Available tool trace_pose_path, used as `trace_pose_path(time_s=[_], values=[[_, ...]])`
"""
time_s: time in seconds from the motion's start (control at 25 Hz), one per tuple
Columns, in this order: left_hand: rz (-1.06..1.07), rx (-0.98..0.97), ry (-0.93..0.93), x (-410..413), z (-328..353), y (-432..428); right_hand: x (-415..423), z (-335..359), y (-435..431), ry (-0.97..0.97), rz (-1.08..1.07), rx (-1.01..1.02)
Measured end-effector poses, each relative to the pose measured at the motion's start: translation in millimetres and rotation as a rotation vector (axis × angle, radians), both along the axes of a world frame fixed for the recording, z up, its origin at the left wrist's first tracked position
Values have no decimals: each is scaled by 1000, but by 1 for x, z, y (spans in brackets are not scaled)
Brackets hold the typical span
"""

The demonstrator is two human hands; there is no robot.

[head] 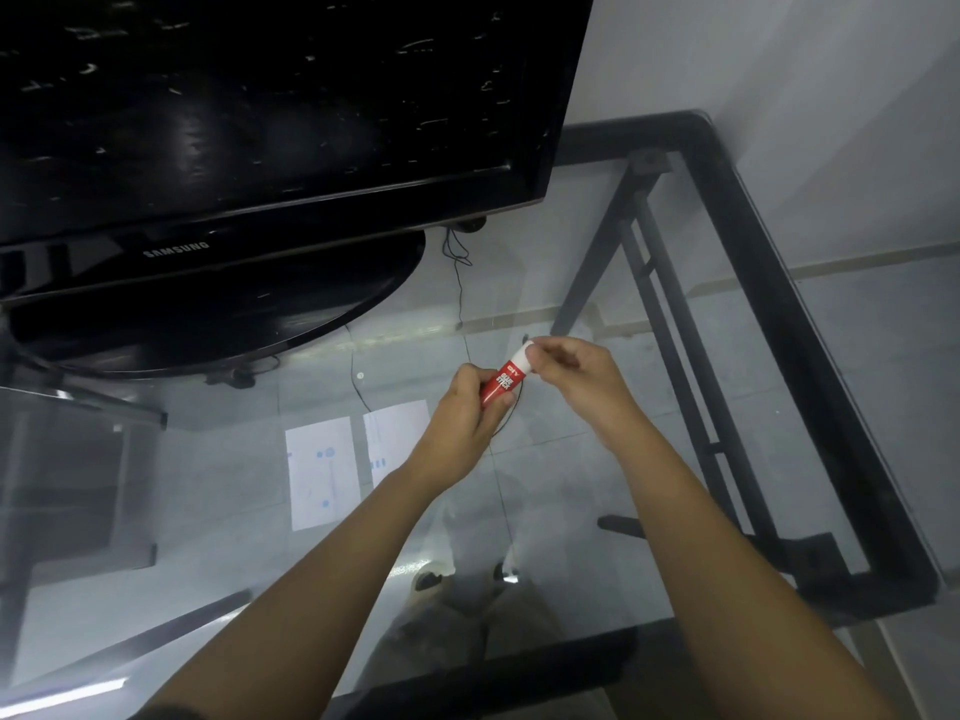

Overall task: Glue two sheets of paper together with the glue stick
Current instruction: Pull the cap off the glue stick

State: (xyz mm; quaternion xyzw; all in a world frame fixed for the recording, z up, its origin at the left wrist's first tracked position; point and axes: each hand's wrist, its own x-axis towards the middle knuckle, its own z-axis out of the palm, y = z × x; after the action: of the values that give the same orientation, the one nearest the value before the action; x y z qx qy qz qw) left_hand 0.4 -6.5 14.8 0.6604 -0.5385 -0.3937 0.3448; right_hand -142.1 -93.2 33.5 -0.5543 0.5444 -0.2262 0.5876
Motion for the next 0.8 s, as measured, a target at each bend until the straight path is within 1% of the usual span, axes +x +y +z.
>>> trace_pose_path(time_s=[0.08, 0.16, 0.24, 0.32, 0.4, 0.64, 0.72, 0.8], values=[[13, 23, -8, 6, -1, 3, -1, -2, -7, -32, -116, -16], [32, 56, -17, 13, -2, 8, -3, -8, -11, 35, -183, -138], [52, 62, -20, 19, -3, 14, -4, -18, -7, 178, -108, -291], [64, 44, -24, 24, -2, 17, -3, -32, 0, 294, 3, -372], [71, 44, -24, 27, -1, 17, -4, -41, 4, 351, 57, -391], [88, 77, -32, 30, 2, 18, -5, -43, 4, 359, 63, -303], [108, 67, -14, 31, 6, 19, -6, -35, 9, 394, 18, -346], [149, 24, 30, 31, 10, 20, -5, -21, 18, 344, -100, -429]])
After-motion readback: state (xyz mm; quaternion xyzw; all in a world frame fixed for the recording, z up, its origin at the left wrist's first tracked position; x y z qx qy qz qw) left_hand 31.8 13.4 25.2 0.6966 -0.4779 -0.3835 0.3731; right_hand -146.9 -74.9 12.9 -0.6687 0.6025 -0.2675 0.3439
